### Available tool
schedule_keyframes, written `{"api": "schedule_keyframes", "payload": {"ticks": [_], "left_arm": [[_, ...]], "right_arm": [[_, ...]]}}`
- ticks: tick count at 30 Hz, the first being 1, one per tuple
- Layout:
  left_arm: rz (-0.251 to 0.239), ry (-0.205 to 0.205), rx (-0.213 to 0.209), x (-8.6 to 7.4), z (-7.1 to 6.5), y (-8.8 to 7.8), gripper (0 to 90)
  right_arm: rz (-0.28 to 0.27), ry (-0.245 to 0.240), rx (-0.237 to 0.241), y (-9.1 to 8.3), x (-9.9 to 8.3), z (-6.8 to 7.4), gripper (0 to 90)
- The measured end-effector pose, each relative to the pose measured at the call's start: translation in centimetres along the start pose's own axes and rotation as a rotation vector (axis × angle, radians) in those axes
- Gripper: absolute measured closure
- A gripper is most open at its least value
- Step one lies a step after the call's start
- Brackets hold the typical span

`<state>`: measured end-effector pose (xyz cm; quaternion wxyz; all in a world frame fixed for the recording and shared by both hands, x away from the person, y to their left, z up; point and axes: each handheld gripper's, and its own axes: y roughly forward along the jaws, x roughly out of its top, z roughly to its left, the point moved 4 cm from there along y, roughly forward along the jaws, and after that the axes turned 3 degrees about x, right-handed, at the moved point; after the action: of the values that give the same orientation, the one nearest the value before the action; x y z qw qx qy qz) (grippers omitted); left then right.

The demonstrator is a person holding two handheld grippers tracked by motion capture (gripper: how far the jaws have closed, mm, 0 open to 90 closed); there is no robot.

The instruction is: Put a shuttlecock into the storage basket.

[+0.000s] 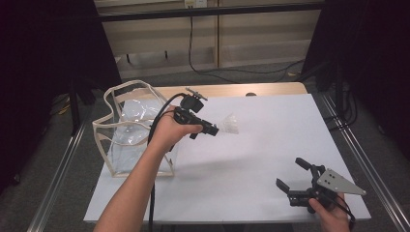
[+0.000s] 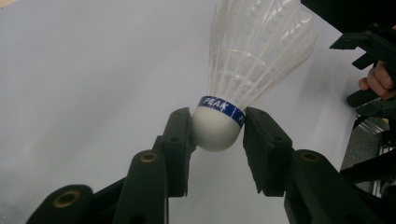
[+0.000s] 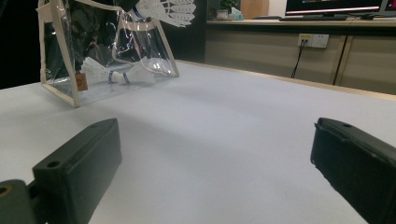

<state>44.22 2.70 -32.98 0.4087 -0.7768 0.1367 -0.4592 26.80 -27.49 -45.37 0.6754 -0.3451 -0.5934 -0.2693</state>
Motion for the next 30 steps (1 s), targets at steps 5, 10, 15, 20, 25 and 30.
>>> {"api": "schedule_keyframes", "payload": {"ticks": [5, 10, 15, 20, 25, 30], "left_arm": [[-0.007, -0.003, 0.005, 0.3, 0.0, -0.7, 62.7], [-0.015, -0.013, 0.006, 0.6, 0.2, -1.5, 62.7], [-0.015, -0.017, 0.013, 0.8, 0.5, -2.2, 62.8], [-0.032, -0.034, 0.024, 1.0, 0.7, -2.9, 62.7], [-0.029, -0.034, 0.029, 1.1, 0.9, -3.5, 62.7], [-0.035, -0.044, 0.033, 1.2, 1.1, -4.0, 62.7]], "right_arm": [[-0.001, 0.0, 0.0, 0.0, 0.0, 0.0, 1.7], [-0.001, 0.002, 0.0, 0.0, 0.0, 0.0, 1.7], [-0.001, 0.0, 0.001, 0.0, 0.0, 0.0, 1.7], [-0.001, 0.001, 0.0, 0.0, 0.0, 0.0, 1.7], [0.0, 0.0, 0.0, 0.0, 0.0, 0.0, 1.7], [0.0, 0.002, 0.0, 0.0, 0.0, 0.0, 1.7]]}}
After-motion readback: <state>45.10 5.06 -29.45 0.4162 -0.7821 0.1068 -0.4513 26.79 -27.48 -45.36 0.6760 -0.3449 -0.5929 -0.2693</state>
